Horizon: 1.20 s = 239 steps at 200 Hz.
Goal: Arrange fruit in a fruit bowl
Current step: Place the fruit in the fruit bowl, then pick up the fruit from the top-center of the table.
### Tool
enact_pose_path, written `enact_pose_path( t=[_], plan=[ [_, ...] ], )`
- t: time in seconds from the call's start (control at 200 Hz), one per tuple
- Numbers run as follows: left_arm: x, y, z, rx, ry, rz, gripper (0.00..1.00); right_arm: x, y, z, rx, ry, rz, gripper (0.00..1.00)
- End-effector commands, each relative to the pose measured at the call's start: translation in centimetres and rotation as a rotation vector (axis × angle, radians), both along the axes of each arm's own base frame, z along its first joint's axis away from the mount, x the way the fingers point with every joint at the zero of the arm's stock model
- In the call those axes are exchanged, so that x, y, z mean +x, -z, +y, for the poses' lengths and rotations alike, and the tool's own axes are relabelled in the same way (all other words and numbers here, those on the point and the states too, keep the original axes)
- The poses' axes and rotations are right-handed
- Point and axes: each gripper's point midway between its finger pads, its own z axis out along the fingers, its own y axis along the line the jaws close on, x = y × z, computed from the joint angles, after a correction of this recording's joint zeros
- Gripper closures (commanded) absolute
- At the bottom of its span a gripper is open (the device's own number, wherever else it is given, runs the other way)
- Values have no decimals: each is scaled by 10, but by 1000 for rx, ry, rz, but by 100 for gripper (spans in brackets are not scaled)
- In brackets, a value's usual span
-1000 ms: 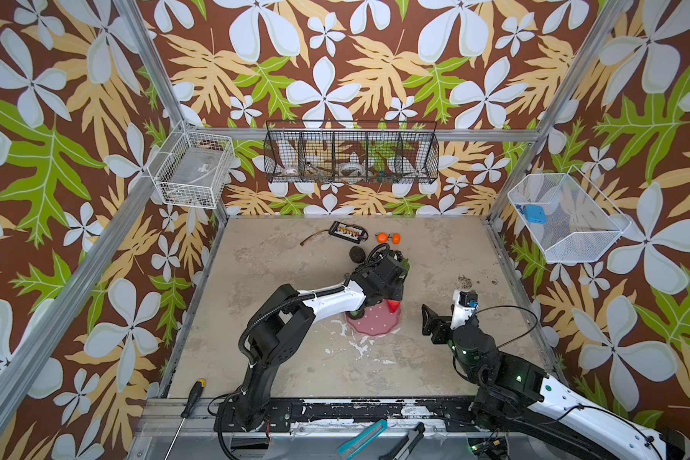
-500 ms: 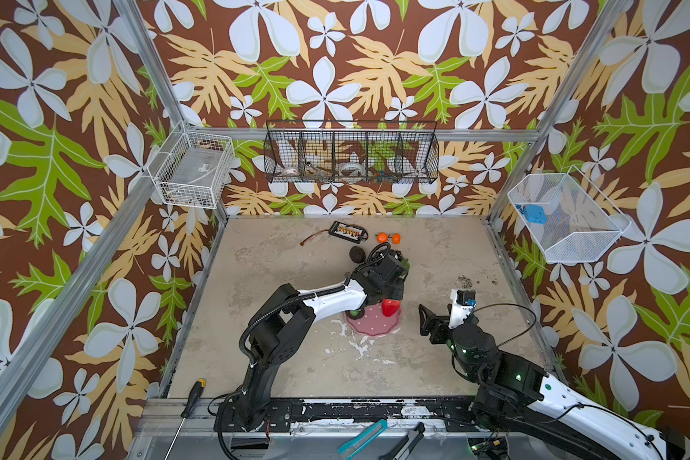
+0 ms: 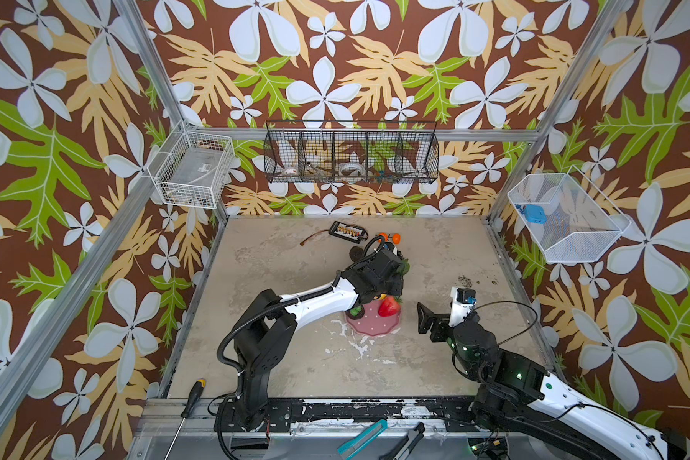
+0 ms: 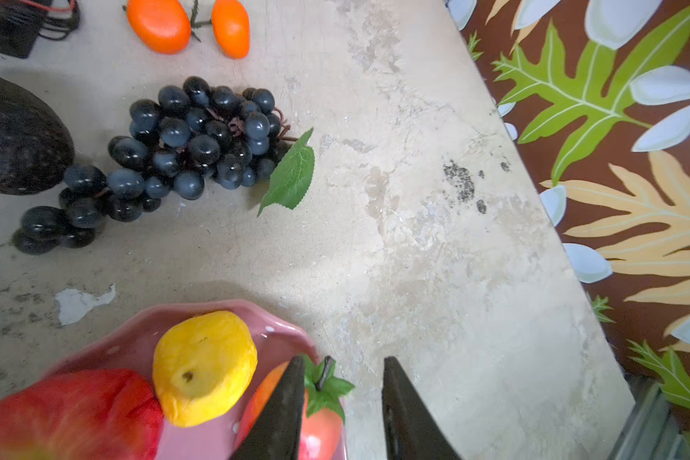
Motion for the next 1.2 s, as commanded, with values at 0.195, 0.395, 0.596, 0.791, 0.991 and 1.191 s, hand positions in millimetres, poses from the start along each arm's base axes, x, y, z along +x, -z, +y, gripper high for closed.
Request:
enact_pose_path(
  t=[0.195, 0.395, 0.596, 0.791, 0.991, 1.191],
  plan=[
    [-21, -52, 110, -123, -159, -155, 49, 55, -17, 15, -51, -114, 84, 0],
    [-52, -56, 201, -199, -349, -263, 33, 93, -7, 47, -144, -222, 145, 1],
    [-85, -24, 246, -258, -433, -317, 28, 138, 6, 85, -222, -322, 207, 0],
    [-101, -3, 265, -261, -441, -370, 20, 188, 39, 113, -283, -392, 334, 3],
    [-106, 10, 263, -253, -395, -392, 14, 225, 60, 137, -274, -432, 380, 3],
    [-105, 11, 262, -260, -395, -398, 11, 256, 87, 155, -314, -458, 428, 5]
  ],
)
